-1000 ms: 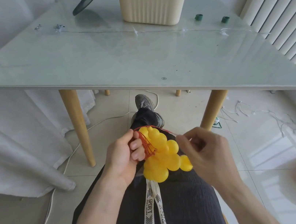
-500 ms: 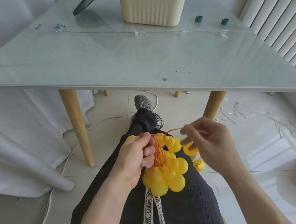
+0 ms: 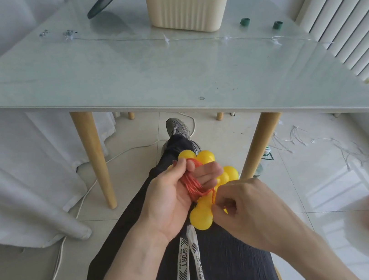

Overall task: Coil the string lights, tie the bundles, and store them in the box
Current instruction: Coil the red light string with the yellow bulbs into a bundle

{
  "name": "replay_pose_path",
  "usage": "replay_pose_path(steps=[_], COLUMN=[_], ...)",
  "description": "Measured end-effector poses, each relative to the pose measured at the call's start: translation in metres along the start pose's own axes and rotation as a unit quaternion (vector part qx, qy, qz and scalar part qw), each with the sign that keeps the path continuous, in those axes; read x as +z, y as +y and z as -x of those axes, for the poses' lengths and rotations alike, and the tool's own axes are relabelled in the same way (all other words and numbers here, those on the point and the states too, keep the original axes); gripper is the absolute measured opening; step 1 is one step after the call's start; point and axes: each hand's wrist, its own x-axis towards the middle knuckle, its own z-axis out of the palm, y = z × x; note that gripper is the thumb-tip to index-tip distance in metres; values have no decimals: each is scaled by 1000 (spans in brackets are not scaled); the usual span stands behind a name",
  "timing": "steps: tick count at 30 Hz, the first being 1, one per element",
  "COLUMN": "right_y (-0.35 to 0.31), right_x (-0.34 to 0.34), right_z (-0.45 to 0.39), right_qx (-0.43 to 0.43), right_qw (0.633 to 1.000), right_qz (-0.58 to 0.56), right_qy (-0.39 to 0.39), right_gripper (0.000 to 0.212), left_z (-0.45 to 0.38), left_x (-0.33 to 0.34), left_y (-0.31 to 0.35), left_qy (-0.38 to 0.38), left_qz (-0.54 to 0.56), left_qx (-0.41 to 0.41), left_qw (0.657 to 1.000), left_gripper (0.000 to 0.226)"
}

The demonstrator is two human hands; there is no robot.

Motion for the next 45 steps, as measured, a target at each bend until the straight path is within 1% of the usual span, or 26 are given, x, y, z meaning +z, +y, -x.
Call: replay_pose_path(steps=[2,5,6,8,10,12,13,14,16,17,20,22,25,27,31,34,35,36,39,41,42,43,45], right_y=[-3,-5,-4,-2,0,-1,-1,0,6,12,30,34,29,25,20,21,22,24,36,44,48,51,52], right_x=[-3,-7,-8,-9,-9,-8,-9,-10,-16,-19,-22,-18,-12,-11,-10,-12,-13,-15,-21,-29,-33,-37,-39], right_z=[-1,-3,-5,-9,-13,-15,-16,-16,-16,-15,-11,-9,-11,-15,-25,-28,-28,-27,-21,-18,-18,-17,-19], right_qx=[-6,-19,-25,-33,-36,-19,-1,18,46,57,89,89,77,71,57,51,55,62,90,122,132,135,131], right_qw=[1000,999,998,998,998,997,995,992,989,987,982,978,971,969,983,983,981,981,976,963,960,963,967], right_qz=[-12,-44,-48,-47,-54,-73,-92,-114,-139,-145,-163,-178,-226,-236,-173,-175,-183,-186,-199,-241,-244,-233,-203], right_qy=[2,-14,-18,-10,6,30,41,47,37,22,-35,-56,-27,-21,5,20,17,10,-24,-26,-18,2,77], right_gripper=[22,15,14,15,15,8,12,20,32,32,16,16,16,17,17,16,17,23,51,61,60,54,31], left_z=[1,1,1,0,0,0,0,0,-1,-2,-2,-2,-2,-1,4,4,3,2,-1,-2,-2,-2,-2], left_x=[5,3,1,-5,-8,-8,-8,-9,-13,-16,-20,-20,-19,-17,-15,-16,-17,-18,-22,-25,-24,-24,-21], left_y=[-3,-10,-12,-12,-10,-7,-6,-4,-2,-1,3,2,-1,-1,0,0,0,0,2,5,7,7,4], left_qy=[-1,18,26,40,36,21,17,20,41,52,63,54,26,-4,-76,-68,-58,-46,-11,-14,-22,-31,-30], left_qz=[-48,-124,-166,-249,-297,-330,-345,-354,-335,-315,-265,-264,-295,-315,-346,-340,-330,-313,-236,-199,-183,-168,-149], left_qx=[10,24,31,43,44,42,42,43,41,40,43,42,42,31,-18,-33,-29,-20,2,-1,-9,-19,-31], left_qw=[999,992,985,967,953,943,937,934,941,947,961,962,954,949,935,937,942,948,972,980,983,985,988], left_gripper=[25,37,39,36,38,37,37,37,38,39,36,35,36,37,44,40,38,37,33,30,28,27,26])
